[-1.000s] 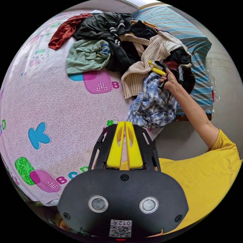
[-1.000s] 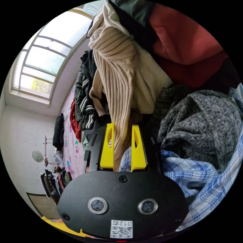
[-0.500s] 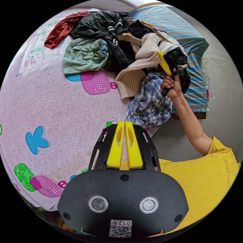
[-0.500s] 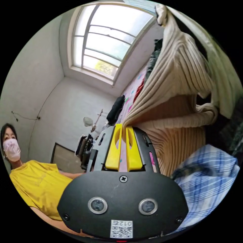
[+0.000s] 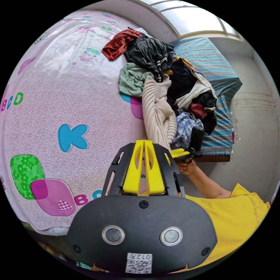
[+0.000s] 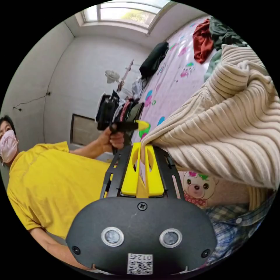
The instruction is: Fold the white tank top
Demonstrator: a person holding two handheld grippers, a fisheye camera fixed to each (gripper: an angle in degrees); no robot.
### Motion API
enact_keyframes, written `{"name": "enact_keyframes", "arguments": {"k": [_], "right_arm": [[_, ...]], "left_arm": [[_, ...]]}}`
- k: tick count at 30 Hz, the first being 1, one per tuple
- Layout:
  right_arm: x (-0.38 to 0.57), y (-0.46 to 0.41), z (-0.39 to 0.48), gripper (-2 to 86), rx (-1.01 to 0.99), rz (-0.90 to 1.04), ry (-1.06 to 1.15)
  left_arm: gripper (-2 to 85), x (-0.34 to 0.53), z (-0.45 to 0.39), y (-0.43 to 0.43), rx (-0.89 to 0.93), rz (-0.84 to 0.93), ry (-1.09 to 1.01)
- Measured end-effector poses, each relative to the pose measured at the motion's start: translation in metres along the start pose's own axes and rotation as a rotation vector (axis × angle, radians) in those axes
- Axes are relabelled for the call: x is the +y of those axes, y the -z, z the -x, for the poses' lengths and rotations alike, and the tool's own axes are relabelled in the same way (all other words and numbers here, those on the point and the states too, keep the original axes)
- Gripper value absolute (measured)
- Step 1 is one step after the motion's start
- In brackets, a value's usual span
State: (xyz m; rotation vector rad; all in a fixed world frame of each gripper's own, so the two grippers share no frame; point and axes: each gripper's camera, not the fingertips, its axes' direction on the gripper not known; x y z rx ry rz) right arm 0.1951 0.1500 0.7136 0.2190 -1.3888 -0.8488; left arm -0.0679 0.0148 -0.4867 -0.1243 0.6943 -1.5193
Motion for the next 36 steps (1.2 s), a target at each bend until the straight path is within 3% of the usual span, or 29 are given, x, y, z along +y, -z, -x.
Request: {"name": "enact_keyframes", "arguments": {"k": [4,8,15,23,28,36], "right_arm": [[0.024,-0.071,0.026,2.1,0.065,0.335,0.084],[0.049,-0.106,0.034,1.9,0.122,0.482,0.06],[0.064,-0.071,0.042,1.3,0.291,0.2,-0.122],[0.059,-0.051,0.077,2.8,0.448,-0.063,-0.151],[0.032,-0.105,0.137,7.6,0.765,-0.004,0.128],[0.008,-0.214,0.18,11.9,0.976,0.339,0.57]], "left_arm": [[0.7,0.002,0.004,0.005,-0.082,0.023,-0.025],[1.7,-0.012,-0.009,-0.005,-0.196,0.132,-0.159],[6.2,-0.063,-0.051,-0.031,-0.415,0.27,-0.486],[8.3,-0.109,-0.098,-0.067,-0.487,0.457,-0.748],[6.1,-0.113,-0.102,-0.082,-0.515,0.559,-0.74],[1.9,-0.087,-0.103,-0.032,-0.428,0.503,-0.673]]}}
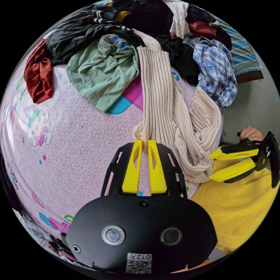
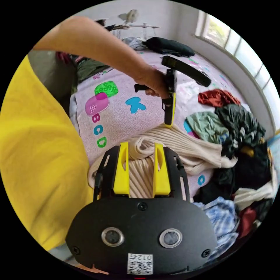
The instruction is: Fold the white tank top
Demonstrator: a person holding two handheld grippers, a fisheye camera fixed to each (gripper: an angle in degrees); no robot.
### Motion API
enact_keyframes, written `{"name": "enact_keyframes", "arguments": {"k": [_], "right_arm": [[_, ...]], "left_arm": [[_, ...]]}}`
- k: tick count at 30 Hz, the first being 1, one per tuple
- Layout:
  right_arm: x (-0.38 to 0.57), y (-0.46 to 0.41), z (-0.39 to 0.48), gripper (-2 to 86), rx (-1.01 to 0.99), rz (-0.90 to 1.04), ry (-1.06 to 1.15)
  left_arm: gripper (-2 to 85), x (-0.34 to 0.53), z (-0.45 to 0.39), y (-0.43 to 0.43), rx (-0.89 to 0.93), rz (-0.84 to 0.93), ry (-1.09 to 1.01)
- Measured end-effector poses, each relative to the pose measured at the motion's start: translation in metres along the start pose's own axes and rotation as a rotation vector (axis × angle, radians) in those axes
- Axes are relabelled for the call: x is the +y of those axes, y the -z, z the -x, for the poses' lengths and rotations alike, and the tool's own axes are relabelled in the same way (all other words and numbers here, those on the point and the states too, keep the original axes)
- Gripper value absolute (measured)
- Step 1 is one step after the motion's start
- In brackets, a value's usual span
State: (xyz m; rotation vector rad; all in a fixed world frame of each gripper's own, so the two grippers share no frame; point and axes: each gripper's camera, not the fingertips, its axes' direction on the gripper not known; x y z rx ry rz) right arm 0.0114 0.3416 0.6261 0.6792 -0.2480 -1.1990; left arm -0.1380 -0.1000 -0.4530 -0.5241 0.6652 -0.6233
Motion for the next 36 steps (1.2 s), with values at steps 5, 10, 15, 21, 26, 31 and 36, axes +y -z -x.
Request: {"name": "enact_keyframes", "arguments": {"k": [5,10,15,21,26,31,36], "right_arm": [[-0.015,-0.046,0.032,4.8,0.001,0.298,0.122],[0.034,0.014,0.002,3.0,-0.078,0.046,-0.347],[0.105,0.116,-0.015,2.8,0.019,-0.282,-0.607],[0.144,0.226,0.021,2.9,0.074,-0.639,-0.604],[0.165,0.278,0.064,2.9,-0.006,-0.818,-0.546],[0.204,0.324,0.121,2.6,0.023,-0.947,-0.474],[0.236,0.359,0.17,2.5,0.118,-1.019,-0.41]], "left_arm": [[1.0,0.055,-0.001,0.031,0.057,-0.119,0.118],[0.6,0.145,0.005,0.085,0.119,-0.357,0.312],[0.6,0.253,-0.003,0.185,0.085,-0.655,0.403],[0.5,0.312,-0.073,0.287,-0.043,-0.84,0.217],[0.4,0.335,-0.127,0.329,-0.138,-0.855,0.154],[0.4,0.376,-0.185,0.387,-0.255,-1.031,0.122],[0.5,0.433,-0.272,0.459,-0.458,-1.256,0.044]]}}
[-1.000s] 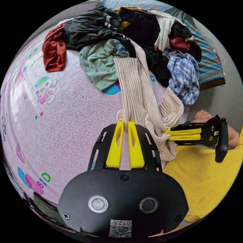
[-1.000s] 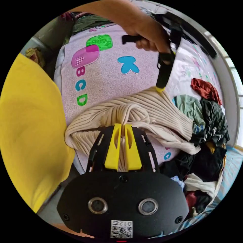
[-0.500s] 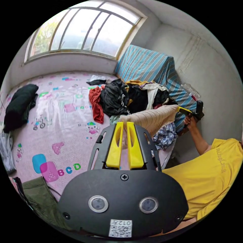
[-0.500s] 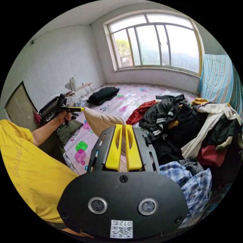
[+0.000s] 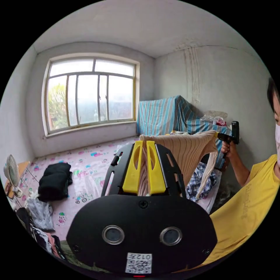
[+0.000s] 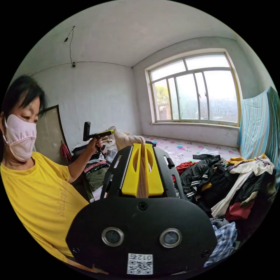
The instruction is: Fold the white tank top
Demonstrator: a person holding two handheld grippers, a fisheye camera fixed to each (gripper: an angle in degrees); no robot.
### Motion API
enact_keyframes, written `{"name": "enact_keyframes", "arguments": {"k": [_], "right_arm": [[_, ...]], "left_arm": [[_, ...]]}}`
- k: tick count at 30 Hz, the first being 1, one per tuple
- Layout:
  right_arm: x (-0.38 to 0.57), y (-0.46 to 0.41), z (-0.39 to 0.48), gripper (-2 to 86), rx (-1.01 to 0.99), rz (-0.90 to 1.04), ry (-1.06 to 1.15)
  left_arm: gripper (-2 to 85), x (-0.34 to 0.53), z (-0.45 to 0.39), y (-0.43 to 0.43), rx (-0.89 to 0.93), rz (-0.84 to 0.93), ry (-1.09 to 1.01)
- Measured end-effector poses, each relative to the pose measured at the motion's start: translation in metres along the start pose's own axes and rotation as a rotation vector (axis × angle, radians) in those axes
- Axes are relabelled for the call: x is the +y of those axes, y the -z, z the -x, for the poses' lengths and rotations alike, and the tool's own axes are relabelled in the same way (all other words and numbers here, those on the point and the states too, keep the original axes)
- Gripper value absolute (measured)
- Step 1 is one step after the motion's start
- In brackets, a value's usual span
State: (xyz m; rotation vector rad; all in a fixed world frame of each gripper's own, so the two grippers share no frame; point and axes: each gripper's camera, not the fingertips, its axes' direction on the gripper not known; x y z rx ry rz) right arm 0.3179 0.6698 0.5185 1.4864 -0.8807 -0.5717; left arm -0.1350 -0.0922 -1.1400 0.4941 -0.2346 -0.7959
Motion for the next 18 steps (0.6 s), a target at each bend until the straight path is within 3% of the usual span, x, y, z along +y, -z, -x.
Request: {"name": "enact_keyframes", "arguments": {"k": [11,13,18], "right_arm": [[0.026,0.04,0.013,2.5,-0.09,-0.074,-0.005],[0.034,0.038,0.007,2.5,-0.103,-0.065,-0.033],[0.063,0.02,-0.019,2.5,-0.158,-0.037,-0.154]], "left_arm": [[0.4,-0.043,-0.062,0.076,-0.021,-0.075,-0.089],[0.4,-0.045,-0.068,0.074,0.034,-0.075,-0.076],[0.4,-0.059,-0.096,0.014,0.454,-0.059,-0.066]]}}
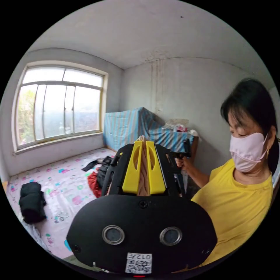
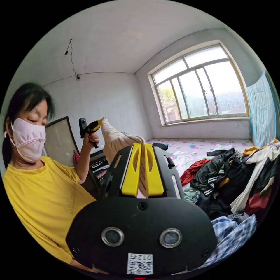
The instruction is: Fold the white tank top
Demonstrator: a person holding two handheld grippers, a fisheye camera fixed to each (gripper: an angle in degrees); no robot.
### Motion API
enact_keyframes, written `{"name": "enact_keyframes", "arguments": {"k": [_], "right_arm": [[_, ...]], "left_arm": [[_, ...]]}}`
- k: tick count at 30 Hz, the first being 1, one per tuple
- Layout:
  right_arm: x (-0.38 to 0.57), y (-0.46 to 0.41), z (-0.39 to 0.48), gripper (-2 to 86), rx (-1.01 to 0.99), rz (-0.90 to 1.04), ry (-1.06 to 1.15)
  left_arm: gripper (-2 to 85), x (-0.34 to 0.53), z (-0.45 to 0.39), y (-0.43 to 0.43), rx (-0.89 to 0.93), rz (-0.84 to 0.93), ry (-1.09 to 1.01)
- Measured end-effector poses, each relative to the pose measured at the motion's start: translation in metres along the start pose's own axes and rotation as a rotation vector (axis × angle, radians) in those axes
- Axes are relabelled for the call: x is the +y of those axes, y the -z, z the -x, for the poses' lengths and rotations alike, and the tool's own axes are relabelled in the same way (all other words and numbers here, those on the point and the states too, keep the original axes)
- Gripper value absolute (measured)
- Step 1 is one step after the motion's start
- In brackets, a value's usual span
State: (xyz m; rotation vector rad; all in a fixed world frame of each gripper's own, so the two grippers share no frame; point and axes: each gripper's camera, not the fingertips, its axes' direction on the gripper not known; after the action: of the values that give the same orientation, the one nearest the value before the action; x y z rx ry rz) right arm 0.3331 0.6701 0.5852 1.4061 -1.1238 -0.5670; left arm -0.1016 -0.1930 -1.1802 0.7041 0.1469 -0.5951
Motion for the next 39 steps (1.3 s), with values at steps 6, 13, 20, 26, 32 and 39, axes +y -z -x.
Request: {"name": "enact_keyframes", "arguments": {"k": [6,13,20,26,32,39], "right_arm": [[0.042,0.018,-0.055,2.5,0.008,-0.065,-0.267],[-0.001,0.141,-0.064,2.6,0.383,-0.254,-0.196],[-0.051,0.208,-0.13,2.5,0.787,-0.247,-0.254],[0.01,0.191,-0.307,2.9,0.956,0.136,-0.7],[0.029,0.16,-0.364,5.1,1.085,0.195,-0.738],[-0.074,0.037,-0.367,7.0,1.232,0.299,-0.278]], "left_arm": [[0.5,-0.021,-0.016,-0.165,0.284,0.193,-0.013],[0.3,-0.064,-0.049,-0.348,0.617,0.246,0.085],[0.3,-0.085,-0.064,-0.536,0.622,0.457,0.172],[0.2,0.012,0.005,-0.642,0.405,0.727,0.346],[0.2,0.101,0.072,-0.644,0.373,0.734,0.546],[0.3,0.151,0.101,-0.641,0.355,0.635,0.661]]}}
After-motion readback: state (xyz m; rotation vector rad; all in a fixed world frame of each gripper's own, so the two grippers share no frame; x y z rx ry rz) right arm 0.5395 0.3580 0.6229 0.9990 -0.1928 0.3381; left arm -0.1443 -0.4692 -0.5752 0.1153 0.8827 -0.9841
